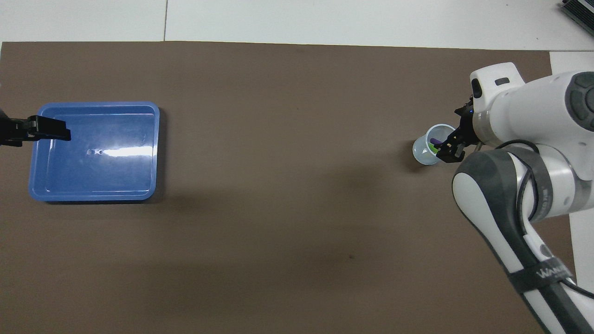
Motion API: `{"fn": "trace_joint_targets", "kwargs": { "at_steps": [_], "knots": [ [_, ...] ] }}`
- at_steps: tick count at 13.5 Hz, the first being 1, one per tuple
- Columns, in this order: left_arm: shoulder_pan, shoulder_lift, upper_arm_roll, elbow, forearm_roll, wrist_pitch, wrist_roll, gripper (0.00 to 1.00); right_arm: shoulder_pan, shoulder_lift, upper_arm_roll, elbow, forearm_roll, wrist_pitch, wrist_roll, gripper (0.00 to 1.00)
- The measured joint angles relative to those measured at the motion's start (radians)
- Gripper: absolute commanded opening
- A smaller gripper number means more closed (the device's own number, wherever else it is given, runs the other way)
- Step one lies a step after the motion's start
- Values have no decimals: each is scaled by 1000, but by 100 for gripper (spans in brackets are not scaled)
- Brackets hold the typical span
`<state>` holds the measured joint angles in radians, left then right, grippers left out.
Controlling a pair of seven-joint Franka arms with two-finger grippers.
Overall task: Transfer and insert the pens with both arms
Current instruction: 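Open the right gripper and pull back from the cup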
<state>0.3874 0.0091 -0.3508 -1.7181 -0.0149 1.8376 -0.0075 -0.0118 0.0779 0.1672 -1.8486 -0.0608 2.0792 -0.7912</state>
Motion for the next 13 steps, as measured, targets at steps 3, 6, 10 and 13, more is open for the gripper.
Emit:
{"fn": "trace_joint_targets", "kwargs": {
  "at_steps": [3,6,10,13],
  "knots": [
    [-286,20,286,49,7,-39,1,100,51,-88,8,4,5,-128,194,100],
    [-363,31,339,75,-25,-93,-2,100,50,-160,12,5,63,-206,253,100],
    [-355,41,333,75,-33,-99,-2,100,49,-175,12,3,105,-215,366,100],
    [-327,42,282,78,-37,-106,-2,100,49,-162,12,1,126,-236,429,100]
  ]
}}
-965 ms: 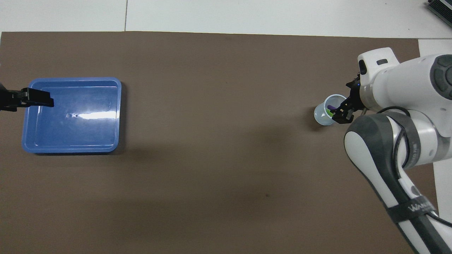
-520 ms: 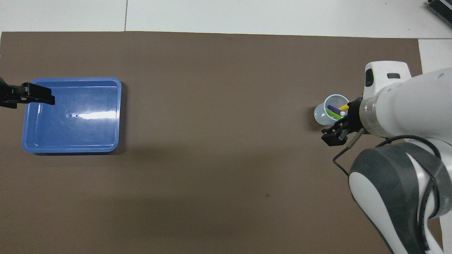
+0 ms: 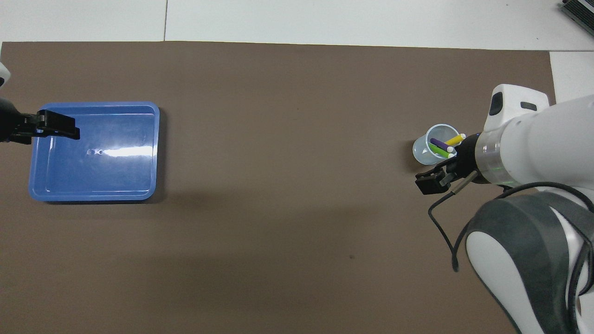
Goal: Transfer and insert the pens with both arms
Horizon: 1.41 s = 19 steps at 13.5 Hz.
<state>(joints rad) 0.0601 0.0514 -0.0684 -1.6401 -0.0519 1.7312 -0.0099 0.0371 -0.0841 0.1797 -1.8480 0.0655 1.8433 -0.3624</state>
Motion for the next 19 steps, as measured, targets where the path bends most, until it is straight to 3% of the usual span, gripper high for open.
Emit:
{"fn": "trace_joint_targets", "kwargs": {
  "at_steps": [4,11,15,19],
  "knots": [
    [57,-1,-119,9,0,-12,-46,100,1,27,1,12,-9,-24,116,100],
    [71,-6,-118,11,0,-13,-48,100,-34,30,-16,54,-28,-134,162,100],
    [73,-12,-119,11,0,-15,-48,100,-34,72,-86,159,-38,-216,173,100],
    [74,-16,-120,11,0,-16,-48,100,-41,93,-128,182,-39,-225,173,100]
  ]
}}
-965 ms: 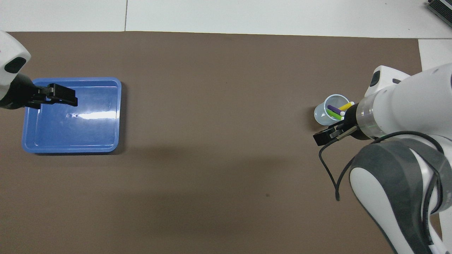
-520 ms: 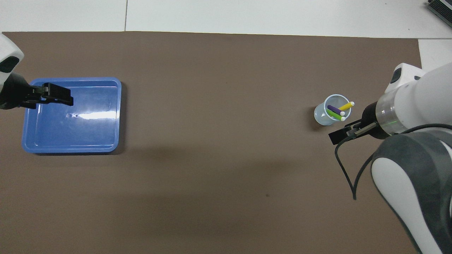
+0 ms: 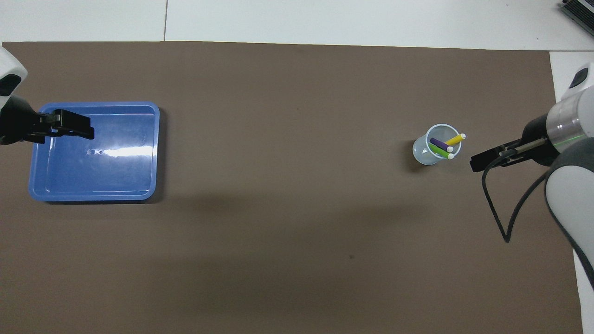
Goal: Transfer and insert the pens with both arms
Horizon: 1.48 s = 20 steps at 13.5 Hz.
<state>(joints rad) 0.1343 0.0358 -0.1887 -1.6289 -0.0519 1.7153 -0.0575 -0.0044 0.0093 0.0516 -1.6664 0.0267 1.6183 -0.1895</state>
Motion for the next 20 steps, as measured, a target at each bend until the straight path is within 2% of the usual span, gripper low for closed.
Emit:
{"fn": "trace_joint_targets", "kwargs": {
  "at_steps": [12,20],
  "knots": [
    [1,0,-3,0,0,-3,0,100,-2,0,-1,1,-2,-1,0,100],
    [2,0,-3,0,0,-3,0,100,-2,0,0,1,-53,-1,0,100]
  ]
}}
